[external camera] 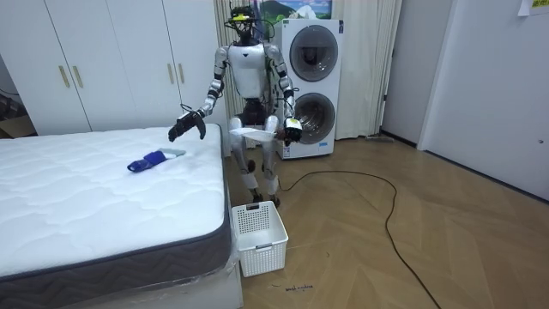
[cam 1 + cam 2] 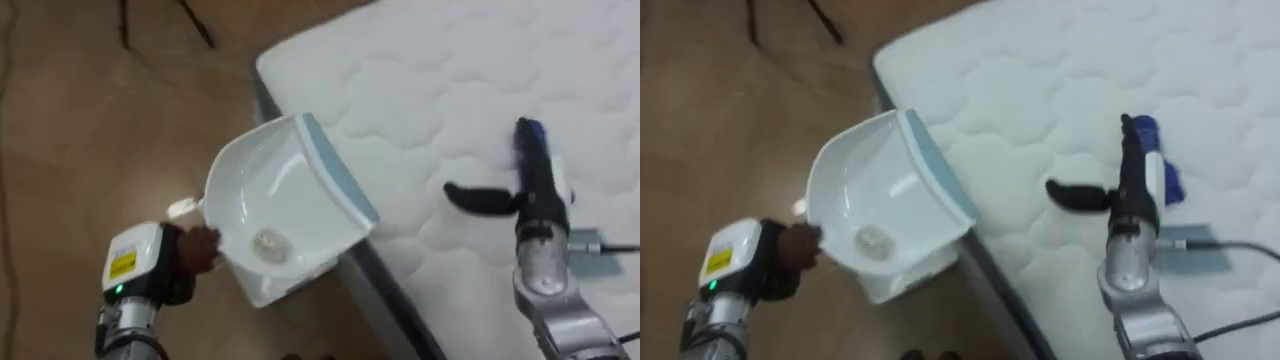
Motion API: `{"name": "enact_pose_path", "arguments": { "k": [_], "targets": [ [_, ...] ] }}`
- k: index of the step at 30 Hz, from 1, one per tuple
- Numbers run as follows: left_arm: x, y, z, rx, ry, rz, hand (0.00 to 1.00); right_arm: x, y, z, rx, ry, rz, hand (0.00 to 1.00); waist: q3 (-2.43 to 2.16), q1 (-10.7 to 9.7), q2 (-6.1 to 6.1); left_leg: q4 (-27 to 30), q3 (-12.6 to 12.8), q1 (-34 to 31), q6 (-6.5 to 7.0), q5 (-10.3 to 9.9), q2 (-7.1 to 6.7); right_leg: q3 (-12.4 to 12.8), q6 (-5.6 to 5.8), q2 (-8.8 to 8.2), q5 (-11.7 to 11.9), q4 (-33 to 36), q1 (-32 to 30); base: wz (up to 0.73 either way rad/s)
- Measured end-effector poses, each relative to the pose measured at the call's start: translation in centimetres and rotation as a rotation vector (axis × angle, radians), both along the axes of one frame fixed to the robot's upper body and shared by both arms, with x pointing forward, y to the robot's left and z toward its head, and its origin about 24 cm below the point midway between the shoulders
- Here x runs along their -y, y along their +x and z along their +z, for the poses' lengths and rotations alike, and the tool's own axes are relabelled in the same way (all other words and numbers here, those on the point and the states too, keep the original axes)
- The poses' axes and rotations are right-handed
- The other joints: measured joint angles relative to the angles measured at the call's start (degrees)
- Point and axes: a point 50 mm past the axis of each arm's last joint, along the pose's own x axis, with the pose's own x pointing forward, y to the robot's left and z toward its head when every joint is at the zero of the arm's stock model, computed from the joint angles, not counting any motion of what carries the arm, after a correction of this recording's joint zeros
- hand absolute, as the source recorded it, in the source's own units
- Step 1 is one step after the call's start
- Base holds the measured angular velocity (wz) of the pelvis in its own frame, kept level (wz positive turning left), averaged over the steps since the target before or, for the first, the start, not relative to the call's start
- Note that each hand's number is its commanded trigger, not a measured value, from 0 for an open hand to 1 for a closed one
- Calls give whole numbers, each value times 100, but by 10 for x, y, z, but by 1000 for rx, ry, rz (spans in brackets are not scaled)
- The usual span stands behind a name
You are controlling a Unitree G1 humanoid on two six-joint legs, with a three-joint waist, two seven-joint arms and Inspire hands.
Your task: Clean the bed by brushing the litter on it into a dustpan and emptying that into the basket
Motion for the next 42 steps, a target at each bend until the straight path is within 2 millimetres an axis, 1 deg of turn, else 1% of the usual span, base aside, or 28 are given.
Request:
{"name": "enact_pose_path", "arguments": {
  "k": [1,2,3,4,5,7,8,9,10,12,14,17,18,20,21,22,23,24,26,27,28,30,31,35,38,40,41,42],
  "targets": [
    [-1,5,4,21,18,-6,100,1,0,-1,6,15,1,0,-12,93,-18,311,398,-209,67,-46,93,-184,89,-7,-204,187,-48,100],
    [-2,6,5,28,21,-6,100,2,1,-1,10,18,6,0,-15,158,-25,450,528,-292,108,-71,126,-260,141,-13,-308,290,-78,80],
    [-4,6,5,30,24,-4,100,3,4,-1,8,28,22,0,-17,218,-24,606,753,-397,189,-121,195,-419,153,-30,-428,448,-99,71],
    [-5,8,4,22,31,-5,100,4,4,-4,-7,33,32,0,-21,206,-32,667,893,-450,207,-130,211,-560,152,-74,-532,559,-108,76],
    [-6,9,4,18,32,-4,100,5,4,-6,-18,33,37,0,-24,190,-28,685,967,-475,225,-138,225,-618,140,-84,-560,592,-112,77],
    [-8,14,3,20,39,8,100,8,-1,-15,-67,37,46,0,-32,189,-25,766,1380,-645,336,-134,345,-864,128,-198,-684,813,-213,54],
    [-9,16,4,21,41,10,100,8,-2,-18,-82,39,48,0,-32,190,-24,788,1414,-677,385,-128,344,-906,127,-232,-709,886,-245,32],
    [-9,20,5,25,45,10,100,9,-4,-22,-102,43,55,0,-33,191,-11,798,1466,-765,471,-138,342,-931,176,-297,-758,1075,-350,20],
    [-9,27,7,33,49,10,100,9,-5,-23,-113,47,61,0,-32,186,-8,812,1503,-857,498,-152,317,-927,209,-368,-816,1260,-483,18],
    [-9,36,13,53,54,10,100,10,-5,-25,-126,58,70,0,-33,152,7,824,1523,-960,534,-158,284,-897,207,-434,-844,1428,-639,5],
    [-12,44,21,81,69,5,100,10,-8,-28,-140,63,81,0,-40,123,44,861,1527,-1042,548,-155,277,-837,206,-438,-844,1514,-765,0],
    [-19,61,40,141,107,-3,100,10,-10,-30,-153,68,92,0,-33,31,84,885,1530,-1143,576,-131,235,-700,207,-479,-844,1710,-967,0],
    [-21,65,46,168,121,-2,100,9,-12,-31,-160,71,98,0,-30,-10,109,888,1534,-1138,586,-127,212,-586,211,-485,-846,1803,-1014,0],
    [-22,69,51,200,133,-2,100,11,-15,-33,-170,71,97,0,-27,-33,160,891,1568,-1119,603,-132,200,-391,352,-500,-889,1987,-1103,-9],
    [-21,72,54,215,135,-3,100,12,-15,-33,-171,66,96,0,-4,-35,218,909,1597,-1117,628,-144,199,-165,478,-549,-948,2224,-1283,-22],
    [-19,74,56,222,134,-8,100,15,-15,-31,-168,59,94,0,23,-40,279,949,1676,-1138,644,-152,182,334,522,-772,-966,2431,-1506,-22],
    [-19,74,56,224,133,-10,100,16,-15,-31,-168,56,95,0,29,-50,317,991,1700,-1163,644,-170,169,624,593,-897,-923,2427,-1603,-19],
    [-18,74,56,224,137,-18,100,15,-15,-32,-178,52,98,0,27,-54,375,1071,1722,-1205,605,-222,175,840,697,-1109,-742,2458,-1756,-15],
    [-18,75,57,229,140,-25,100,13,-17,-34,-190,49,111,0,23,-86,388,1087,1716,-1260,477,-190,205,771,646,-1137,-749,2476,-1786,-2],
    [-16,79,61,244,140,-33,100,13,-17,-34,-190,49,109,0,22,-116,390,1080,1700,-1349,424,-143,206,706,578,-1134,-766,2486,-1858,22],
    [-16,83,65,258,142,-37,100,13,-17,-35,-191,50,110,0,23,-169,390,1115,1683,-1452,398,-123,237,613,529,-1138,-774,2516,-1923,26],
    [-15,88,69,264,153,-44,100,12,-19,-37,-203,50,114,0,31,-243,406,1181,1582,-1563,359,-119,257,494,491,-1124,-780,2537,-1954,24],
    [-16,89,71,264,171,-55,100,11,-20,-38,-209,50,123,0,31,-238,408,1222,1576,-1642,330,-136,304,474,455,-1080,-779,2537,-2011,11],
    [-20,93,76,231,243,-88,100,7,-19,-38,-215,23,157,0,33,-332,414,1189,1531,-1837,289,-85,321,420,347,-1051,-768,2550,-2189,12],
    [-22,93,74,184,306,-119,100,5,-19,-38,-223,-2,179,0,52,-420,447,1152,1733,-1854,303,-74,413,380,312,-1065,-826,2557,-2187,14],
    [-24,96,75,156,346,-131,100,4,-18,-37,-221,-46,204,0,94,-684,536,1018,1904,-1897,362,7,428,165,289,-1241,-895,2575,-2183,50],
    [-25,97,76,150,361,-135,100,4,-18,-37,-219,-51,205,0,109,-735,572,1009,1953,-1912,371,13,448,120,286,-1267,-901,2580,-2183,42],
    [-25,99,77,135,389,-141,100,5,-19,-36,-212,-56,204,0,149,-813,660,1002,2113,-1936,410,24,511,64,284,-1299,-921,2593,-2179,29]
  ]
}}
